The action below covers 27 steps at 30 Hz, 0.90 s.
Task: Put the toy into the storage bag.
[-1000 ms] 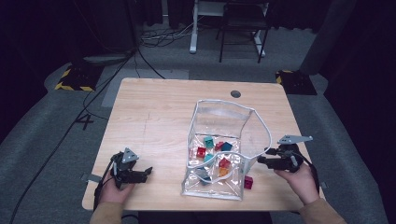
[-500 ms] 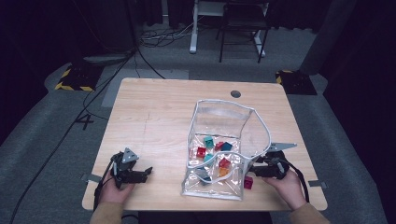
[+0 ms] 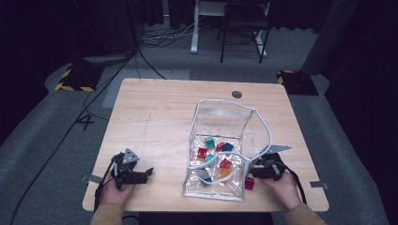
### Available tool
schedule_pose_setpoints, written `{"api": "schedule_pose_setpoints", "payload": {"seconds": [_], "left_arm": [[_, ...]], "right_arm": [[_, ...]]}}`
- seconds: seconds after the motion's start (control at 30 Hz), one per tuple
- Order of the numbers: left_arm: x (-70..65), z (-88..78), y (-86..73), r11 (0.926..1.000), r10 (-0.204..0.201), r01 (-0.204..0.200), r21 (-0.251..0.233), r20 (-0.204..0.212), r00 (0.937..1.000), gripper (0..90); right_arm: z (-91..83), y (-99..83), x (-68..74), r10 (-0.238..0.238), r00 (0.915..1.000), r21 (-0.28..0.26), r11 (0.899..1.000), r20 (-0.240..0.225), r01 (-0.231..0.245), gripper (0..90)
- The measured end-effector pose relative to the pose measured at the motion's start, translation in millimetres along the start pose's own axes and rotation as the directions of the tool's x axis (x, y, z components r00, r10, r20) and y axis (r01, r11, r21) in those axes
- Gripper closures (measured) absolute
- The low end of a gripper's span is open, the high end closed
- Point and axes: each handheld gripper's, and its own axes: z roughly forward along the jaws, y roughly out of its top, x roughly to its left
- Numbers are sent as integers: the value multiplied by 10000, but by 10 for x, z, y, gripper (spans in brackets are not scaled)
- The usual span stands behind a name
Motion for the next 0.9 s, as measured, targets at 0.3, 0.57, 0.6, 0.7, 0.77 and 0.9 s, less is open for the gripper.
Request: {"api": "schedule_pose_setpoints", "payload": {"seconds": [0.3,0.57,0.6,0.7,0.77,0.9], "left_arm": [[-3,0,-1,10000,-51,51,-3,5,10000,145],[-2,1,-1,10000,-30,30,-5,8,10000,145],[-2,1,-1,10000,-36,36,-7,2,10000,145],[-2,0,-1,10000,-34,34,-6,1,10000,145],[-2,-1,0,10000,-32,32,14,8,10000,145],[-2,0,-1,10000,-36,36,-5,4,10000,145]], "right_arm": [[-123,13,-38,-187,9981,-130,9997,587,195,671],[-343,44,-84,-110,9976,-400,9991,682,138,670],[-373,44,-92,-109,9974,-419,9990,716,139,670],[-461,46,-112,-126,9968,-501,9986,794,166,670],[-538,53,-130,-76,9971,-615,9980,763,124,670],[-674,90,-140,-42,9972,-814,9966,746,102,670]]}}
